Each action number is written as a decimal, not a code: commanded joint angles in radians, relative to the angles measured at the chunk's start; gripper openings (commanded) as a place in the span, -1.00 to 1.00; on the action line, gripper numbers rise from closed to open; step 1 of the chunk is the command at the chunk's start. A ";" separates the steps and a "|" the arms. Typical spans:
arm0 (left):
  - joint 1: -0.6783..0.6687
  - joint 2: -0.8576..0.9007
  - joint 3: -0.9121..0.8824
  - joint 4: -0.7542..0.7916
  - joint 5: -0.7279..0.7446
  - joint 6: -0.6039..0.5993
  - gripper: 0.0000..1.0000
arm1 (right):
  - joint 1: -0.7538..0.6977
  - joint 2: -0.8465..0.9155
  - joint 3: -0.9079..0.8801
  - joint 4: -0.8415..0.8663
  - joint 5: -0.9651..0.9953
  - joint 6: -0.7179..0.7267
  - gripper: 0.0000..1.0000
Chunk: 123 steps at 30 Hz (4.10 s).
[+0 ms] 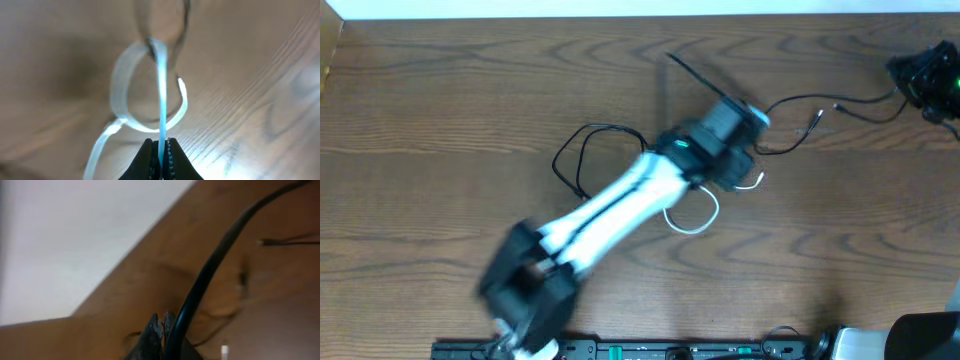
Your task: Untangle cables
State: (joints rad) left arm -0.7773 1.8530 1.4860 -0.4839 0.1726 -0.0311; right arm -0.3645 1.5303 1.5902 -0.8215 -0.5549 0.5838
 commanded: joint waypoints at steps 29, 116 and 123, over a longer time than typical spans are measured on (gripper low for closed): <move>0.703 -0.285 0.008 -0.407 -0.177 -0.135 -0.85 | -0.048 -0.015 0.015 -0.103 0.422 -0.155 -0.98; 0.435 -0.241 0.008 -0.400 0.019 -0.119 -0.85 | -0.102 0.559 0.661 -0.562 0.040 -0.487 0.98; 0.436 -0.240 0.008 -0.389 0.179 -0.097 -0.66 | 0.044 0.559 0.649 -0.593 -0.004 -0.566 0.93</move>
State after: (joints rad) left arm -0.3408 1.6043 1.4887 -0.8757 0.2707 -0.1474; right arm -0.3923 2.0800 2.2471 -1.4055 -0.4953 0.0967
